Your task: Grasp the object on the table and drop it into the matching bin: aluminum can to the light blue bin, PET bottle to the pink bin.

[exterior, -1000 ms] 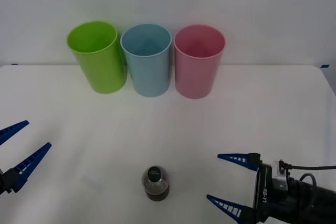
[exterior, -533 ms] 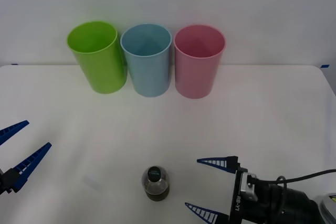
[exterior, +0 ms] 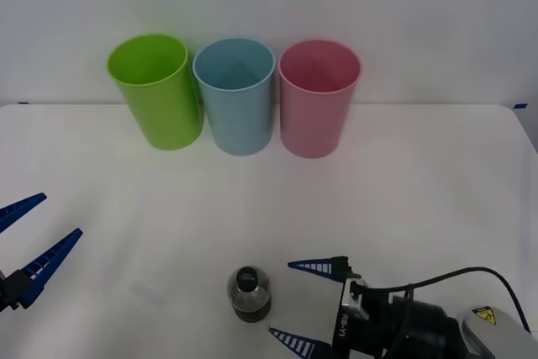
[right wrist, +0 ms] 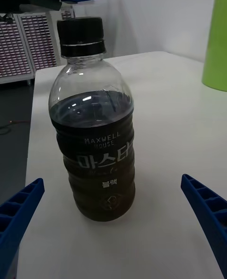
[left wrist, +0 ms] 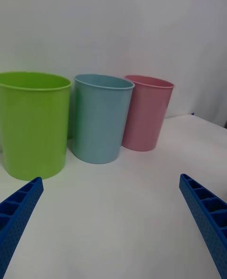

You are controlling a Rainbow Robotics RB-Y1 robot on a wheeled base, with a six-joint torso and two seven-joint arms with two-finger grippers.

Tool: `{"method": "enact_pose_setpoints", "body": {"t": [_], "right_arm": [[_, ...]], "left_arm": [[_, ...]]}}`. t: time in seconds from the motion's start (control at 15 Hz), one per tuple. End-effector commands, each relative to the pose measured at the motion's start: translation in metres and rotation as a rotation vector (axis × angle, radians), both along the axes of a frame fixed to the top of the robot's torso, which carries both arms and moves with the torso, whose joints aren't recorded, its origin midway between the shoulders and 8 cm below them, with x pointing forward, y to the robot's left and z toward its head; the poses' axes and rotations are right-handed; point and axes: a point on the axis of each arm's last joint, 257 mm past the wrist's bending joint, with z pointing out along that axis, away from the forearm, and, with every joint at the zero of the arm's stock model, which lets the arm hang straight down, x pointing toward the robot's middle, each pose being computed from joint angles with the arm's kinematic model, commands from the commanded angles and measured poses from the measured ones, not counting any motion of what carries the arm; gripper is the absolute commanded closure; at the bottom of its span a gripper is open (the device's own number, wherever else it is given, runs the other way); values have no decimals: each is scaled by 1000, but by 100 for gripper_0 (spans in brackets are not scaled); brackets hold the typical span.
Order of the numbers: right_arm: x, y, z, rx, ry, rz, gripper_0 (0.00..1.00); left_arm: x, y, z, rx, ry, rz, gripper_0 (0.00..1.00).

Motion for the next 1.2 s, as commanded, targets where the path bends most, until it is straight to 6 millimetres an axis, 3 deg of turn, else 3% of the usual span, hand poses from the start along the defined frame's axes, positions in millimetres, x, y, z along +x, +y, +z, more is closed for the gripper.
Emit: {"method": "enact_pose_setpoints", "body": {"t": [0.07, 0.67, 1.2], "right_arm": [[5, 17, -4, -9, -8, -9, 0], [8, 76, -1, -6, -24, -8, 0], [10, 85, -1, -13, -37, -21, 0]], "left_arm": [[0, 0, 0, 0, 0, 0, 0], [0, 0, 0, 0, 0, 0, 0], [0, 0, 0, 0, 0, 0, 0]]}}
